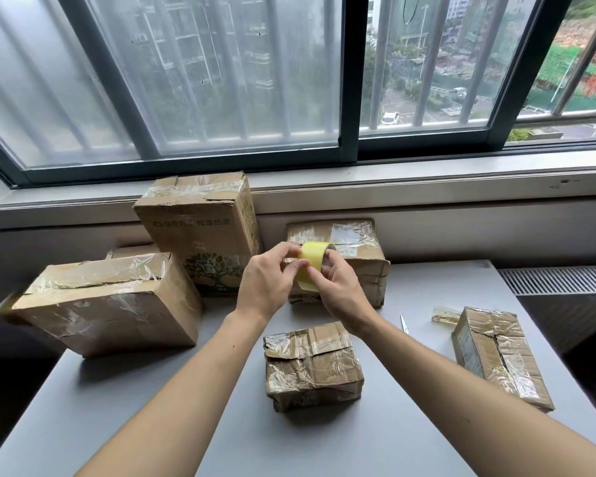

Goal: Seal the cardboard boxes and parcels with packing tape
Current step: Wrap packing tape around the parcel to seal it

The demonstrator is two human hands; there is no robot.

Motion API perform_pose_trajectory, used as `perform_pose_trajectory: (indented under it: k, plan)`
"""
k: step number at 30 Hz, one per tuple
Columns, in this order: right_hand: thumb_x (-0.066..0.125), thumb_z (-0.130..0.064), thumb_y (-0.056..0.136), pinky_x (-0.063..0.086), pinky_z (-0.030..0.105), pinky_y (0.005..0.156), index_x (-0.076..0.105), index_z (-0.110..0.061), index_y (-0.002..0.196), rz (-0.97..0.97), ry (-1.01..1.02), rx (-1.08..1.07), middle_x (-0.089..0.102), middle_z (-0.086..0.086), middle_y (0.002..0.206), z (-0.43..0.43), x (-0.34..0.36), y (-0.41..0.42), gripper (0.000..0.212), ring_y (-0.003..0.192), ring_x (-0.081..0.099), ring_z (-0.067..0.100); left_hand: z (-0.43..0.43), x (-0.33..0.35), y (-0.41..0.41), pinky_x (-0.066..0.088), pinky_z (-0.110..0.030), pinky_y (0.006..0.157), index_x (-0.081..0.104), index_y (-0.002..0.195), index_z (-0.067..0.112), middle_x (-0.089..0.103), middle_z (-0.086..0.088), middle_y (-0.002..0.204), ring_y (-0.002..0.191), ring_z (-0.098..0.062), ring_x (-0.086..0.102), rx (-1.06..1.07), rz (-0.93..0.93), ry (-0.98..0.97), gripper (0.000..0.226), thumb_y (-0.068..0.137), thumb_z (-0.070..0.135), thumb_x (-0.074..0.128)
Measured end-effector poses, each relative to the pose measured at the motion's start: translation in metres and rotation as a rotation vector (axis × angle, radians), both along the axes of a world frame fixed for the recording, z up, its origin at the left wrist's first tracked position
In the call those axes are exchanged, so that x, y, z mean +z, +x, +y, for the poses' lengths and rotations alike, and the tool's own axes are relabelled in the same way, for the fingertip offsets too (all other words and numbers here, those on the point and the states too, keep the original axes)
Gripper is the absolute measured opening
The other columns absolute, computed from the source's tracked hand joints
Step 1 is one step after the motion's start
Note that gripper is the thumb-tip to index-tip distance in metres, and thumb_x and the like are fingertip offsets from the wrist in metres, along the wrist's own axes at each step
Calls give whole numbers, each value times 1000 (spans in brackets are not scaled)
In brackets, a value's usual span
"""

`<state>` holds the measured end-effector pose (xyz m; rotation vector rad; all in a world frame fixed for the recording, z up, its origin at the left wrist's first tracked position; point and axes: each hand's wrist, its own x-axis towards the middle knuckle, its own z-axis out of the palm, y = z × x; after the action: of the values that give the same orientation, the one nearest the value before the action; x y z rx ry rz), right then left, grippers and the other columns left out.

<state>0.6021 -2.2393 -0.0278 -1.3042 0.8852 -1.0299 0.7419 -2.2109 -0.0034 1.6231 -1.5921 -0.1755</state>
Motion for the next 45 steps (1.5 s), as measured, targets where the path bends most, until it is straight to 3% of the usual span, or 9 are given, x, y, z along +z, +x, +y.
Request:
perform_pose_trajectory:
  k: [12,16,19,21,24,31,35,39,45]
  plan:
    - [54,-11,99,48,58,102,60,-19,115,-48,34,-39,75,9,109,5,-10,8,18,109,68,33,-5,-1,-3,46,-15,60,70,80,21,65,12,69,63,-7,57,-6,193,91,10,88,16,74]
    - [56,-12,100,47,59,103,60,-16,118,-71,50,-42,75,10,111,1,-6,7,18,112,67,34,-5,-3,-5,48,-11,69,69,101,18,69,9,84,75,-1,62,-34,214,79,11,91,18,71]
    - [55,-12,100,47,58,104,59,-17,119,-84,59,-40,74,12,111,0,-2,7,20,109,68,30,-6,-2,-2,54,-25,87,72,118,18,74,3,105,95,-9,68,-42,137,38,25,93,21,69]
    - [55,-13,100,47,58,103,59,-19,118,-68,52,-36,74,11,111,1,-4,8,19,109,68,30,-3,-5,-2,56,-33,82,74,111,19,76,2,100,89,-15,69,-17,82,22,19,93,23,68]
    - [56,-13,101,49,56,103,60,-22,116,-28,43,-25,75,5,109,3,-6,6,18,110,69,26,2,-9,-3,54,-30,69,71,98,19,72,5,83,75,-13,67,0,81,9,8,92,25,69]
    - [56,-15,98,52,53,99,60,-22,114,143,-83,-23,76,4,104,3,-5,7,18,102,71,23,-12,1,9,52,-20,70,71,82,17,71,4,77,72,-9,65,-15,342,183,9,89,12,72]
    - [57,-25,90,53,56,91,60,-19,115,251,-186,-18,75,4,96,0,-6,9,25,93,71,28,-17,9,15,40,-10,62,66,82,14,63,6,74,69,-8,55,-33,217,272,12,95,14,64]
    - [56,-19,95,51,54,79,57,-12,109,356,-254,-15,69,14,84,0,-4,8,16,80,62,36,-19,7,15,34,-23,68,57,88,13,58,0,89,81,-16,51,-19,77,383,14,101,17,54]
    - [56,-22,96,48,43,70,52,-10,94,480,-249,-41,66,9,76,-2,4,14,13,71,59,26,-11,-2,7,34,-29,73,43,90,16,44,-3,91,79,-19,43,-67,-206,143,19,96,-1,50]
